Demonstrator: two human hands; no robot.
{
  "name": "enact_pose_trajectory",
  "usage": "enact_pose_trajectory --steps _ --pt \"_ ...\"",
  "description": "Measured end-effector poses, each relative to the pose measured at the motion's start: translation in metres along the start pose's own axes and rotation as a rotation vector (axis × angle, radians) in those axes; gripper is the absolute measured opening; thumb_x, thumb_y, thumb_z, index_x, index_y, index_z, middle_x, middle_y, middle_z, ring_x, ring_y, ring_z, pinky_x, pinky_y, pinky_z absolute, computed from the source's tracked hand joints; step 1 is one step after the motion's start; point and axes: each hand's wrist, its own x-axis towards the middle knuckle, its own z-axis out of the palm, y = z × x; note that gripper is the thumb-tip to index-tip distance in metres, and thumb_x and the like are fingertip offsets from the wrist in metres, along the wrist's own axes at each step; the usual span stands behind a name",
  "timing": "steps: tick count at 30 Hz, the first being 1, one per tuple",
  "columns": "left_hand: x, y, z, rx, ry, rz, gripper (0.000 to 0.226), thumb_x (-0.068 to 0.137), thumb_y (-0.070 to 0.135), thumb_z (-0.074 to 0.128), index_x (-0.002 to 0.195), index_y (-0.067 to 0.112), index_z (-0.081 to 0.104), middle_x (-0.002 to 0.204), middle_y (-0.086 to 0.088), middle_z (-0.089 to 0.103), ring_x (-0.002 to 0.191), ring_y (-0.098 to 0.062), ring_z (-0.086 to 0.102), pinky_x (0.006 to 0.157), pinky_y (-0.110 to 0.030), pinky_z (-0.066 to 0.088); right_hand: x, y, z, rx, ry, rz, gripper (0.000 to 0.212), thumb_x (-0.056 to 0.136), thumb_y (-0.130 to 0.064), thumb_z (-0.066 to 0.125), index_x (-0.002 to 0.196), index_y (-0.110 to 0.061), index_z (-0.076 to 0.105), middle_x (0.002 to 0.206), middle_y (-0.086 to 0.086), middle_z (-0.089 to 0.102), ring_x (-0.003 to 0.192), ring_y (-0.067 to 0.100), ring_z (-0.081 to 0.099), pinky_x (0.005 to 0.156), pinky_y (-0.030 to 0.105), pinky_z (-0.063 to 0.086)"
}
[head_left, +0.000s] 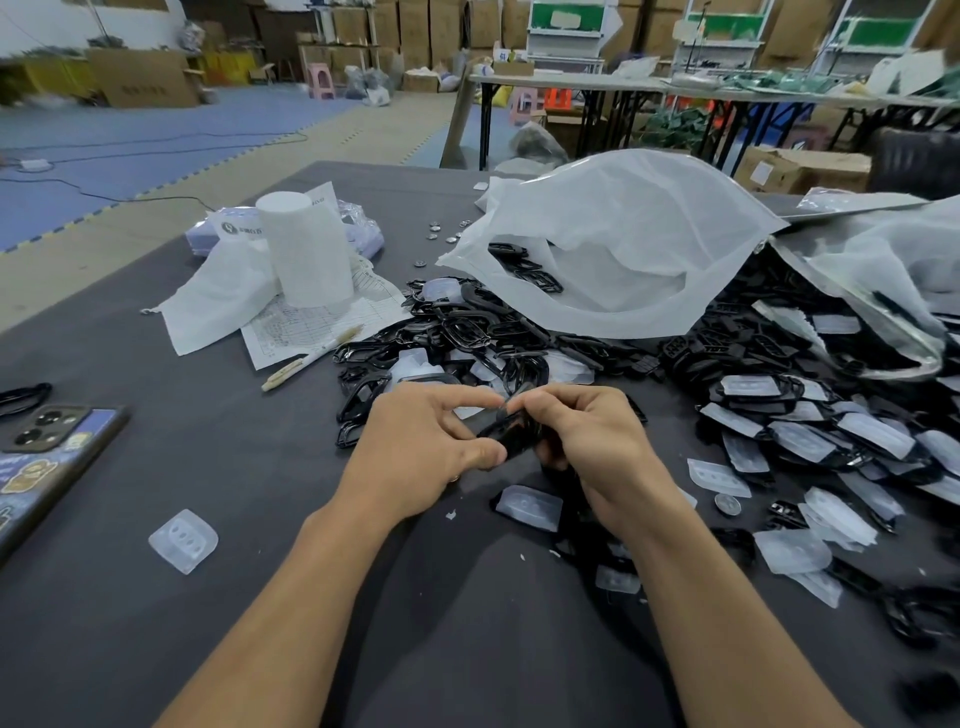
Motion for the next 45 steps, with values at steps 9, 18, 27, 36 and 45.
enact_pose_trajectory --steps 9,18,27,36,45 --pt "-0.002 0.000 0.004 -0.002 0.176 -0.009 0.032 0.064 0.018 0.094 0.082 0.038 0.076 0.062 0.011 0.074 0.046 -0.006 0.062 0.054 -0.017 0.052 0.001 0.000 -0.003 -0.029 -0.096 -0.008 0.025 0.097 -0.011 0.065 0.077 -0.013 0.081 0.060 0.005 0.062 0.047 0.015 0.051 0.042 0.021 0.037" --pt "-0.002 0.002 0.009 -0.023 0.241 0.037 0.046 0.064 0.018 0.095 0.096 0.045 0.076 0.088 0.026 0.076 0.082 0.003 0.071 0.074 -0.013 0.054 -0.004 0.000 0.000 -0.102 -0.040 -0.118 0.015 0.077 0.000 0.080 0.075 -0.015 0.080 0.067 0.005 0.074 0.052 0.008 0.059 0.051 0.018 0.046" --pt "-0.001 0.008 0.005 -0.602 0.057 -0.208 0.040 0.082 -0.019 0.070 0.094 0.018 0.081 0.094 -0.008 0.081 0.080 -0.012 0.076 0.072 -0.024 0.063 -0.001 -0.001 0.000 0.194 0.158 -0.065 0.019 0.080 0.009 0.080 0.074 -0.010 0.077 0.059 0.005 0.068 0.043 0.012 0.051 0.039 0.020 0.038" --pt "0.000 0.006 0.007 -0.733 0.048 -0.153 0.041 0.082 -0.020 0.068 0.081 0.017 0.084 0.089 -0.012 0.081 0.078 -0.016 0.078 0.068 -0.021 0.060 0.000 -0.004 -0.005 0.105 0.135 -0.118 0.026 0.078 0.008 0.081 0.068 -0.015 0.077 0.060 0.007 0.068 0.045 0.013 0.054 0.039 0.021 0.039" --pt "-0.001 0.004 0.012 -0.501 0.177 -0.105 0.036 0.078 -0.011 0.079 0.075 0.024 0.084 0.076 -0.011 0.079 0.064 -0.016 0.072 0.060 -0.025 0.057 -0.002 -0.003 -0.005 -0.084 0.064 -0.090 0.011 0.062 -0.016 0.085 0.069 -0.019 0.077 0.057 0.004 0.068 0.044 0.016 0.053 0.046 0.030 0.044"
